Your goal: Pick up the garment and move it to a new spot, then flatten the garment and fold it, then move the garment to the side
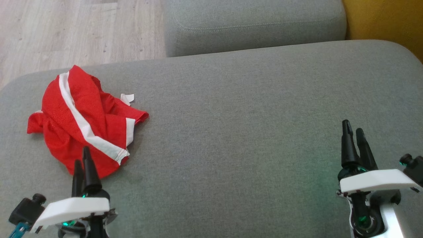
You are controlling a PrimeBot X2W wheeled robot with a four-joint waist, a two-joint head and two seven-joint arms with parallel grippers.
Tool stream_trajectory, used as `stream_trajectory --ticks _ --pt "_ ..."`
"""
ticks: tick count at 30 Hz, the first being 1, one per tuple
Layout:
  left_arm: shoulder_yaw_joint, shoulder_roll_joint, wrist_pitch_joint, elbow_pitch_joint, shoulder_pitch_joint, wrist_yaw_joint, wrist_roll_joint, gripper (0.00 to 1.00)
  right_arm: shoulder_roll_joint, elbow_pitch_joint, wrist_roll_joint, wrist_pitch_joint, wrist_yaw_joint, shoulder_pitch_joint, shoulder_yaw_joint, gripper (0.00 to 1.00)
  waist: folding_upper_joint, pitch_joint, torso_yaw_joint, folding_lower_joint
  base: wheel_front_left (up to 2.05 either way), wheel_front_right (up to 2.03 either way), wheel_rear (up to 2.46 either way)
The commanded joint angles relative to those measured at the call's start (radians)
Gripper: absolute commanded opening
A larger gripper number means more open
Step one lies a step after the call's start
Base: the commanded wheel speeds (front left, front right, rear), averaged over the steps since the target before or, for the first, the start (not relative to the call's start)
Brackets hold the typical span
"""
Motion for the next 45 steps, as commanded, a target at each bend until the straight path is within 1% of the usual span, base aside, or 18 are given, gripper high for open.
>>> stream_trajectory --ticks 1,5,9,16,21,26,30,38,40,45 --pt "0.005 0.009 -0.014 -0.044 -0.046 0.005 0.036 1.00 -0.006 -0.046 -0.038 -0.014 0.000 -0.057 0.016 1.00 0.0000 0.001 -0.001 -0.0001 0.00 0.00 0.00" --pt "-0.023 0.009 -0.025 -0.047 -0.049 0.001 0.128 1.00 -0.006 -0.062 -0.098 -0.026 0.000 -0.060 0.027 1.00 0.0000 0.003 -0.004 -0.0001 0.00 0.00 0.00" --pt "-0.041 0.010 -0.037 -0.054 -0.052 0.011 0.191 1.00 -0.006 -0.072 -0.161 -0.038 0.000 -0.059 0.039 1.00 0.0000 0.005 -0.006 -0.0001 0.00 0.00 0.00" --pt "-0.075 0.010 -0.058 -0.052 -0.058 0.015 0.327 1.00 -0.007 -0.076 -0.279 -0.059 0.000 -0.061 0.055 1.00 0.0000 0.007 -0.009 -0.0001 0.00 0.00 0.00" --pt "-0.101 0.021 -0.072 -0.039 -0.060 0.024 0.415 1.00 -0.007 -0.077 -0.353 -0.073 0.000 -0.066 0.064 1.00 0.0000 0.008 -0.014 -0.0001 0.00 0.00 0.00" --pt "-0.144 0.037 -0.087 -0.030 -0.071 0.047 0.501 1.00 -0.007 -0.084 -0.426 -0.088 0.000 -0.070 0.067 1.00 0.0000 0.014 -0.012 -0.0001 0.00 0.00 0.00" --pt "-0.152 0.038 -0.099 -0.027 -0.074 0.073 0.531 1.00 -0.007 -0.086 -0.496 -0.100 -0.001 -0.072 0.079 1.00 0.0000 0.016 -0.011 -0.0001 0.00 0.00 0.00" --pt "-0.206 0.067 -0.122 -0.014 -0.086 0.110 0.654 1.00 -0.008 -0.090 -0.621 -0.123 -0.001 -0.076 0.099 1.00 0.0000 0.014 -0.015 -0.0001 0.00 0.00 0.00" --pt "-0.215 0.070 -0.125 -0.011 -0.088 0.115 0.669 1.00 -0.008 -0.090 -0.637 -0.126 -0.001 -0.077 0.103 1.00 0.0000 0.014 -0.016 -0.0001 0.00 0.00 0.00" --pt "-0.258 0.091 -0.140 0.008 -0.095 0.144 0.744 1.00 -0.008 -0.086 -0.721 -0.141 -0.001 -0.081 0.121 1.00 0.0000 0.012 -0.022 -0.0001 0.00 0.00 0.00"
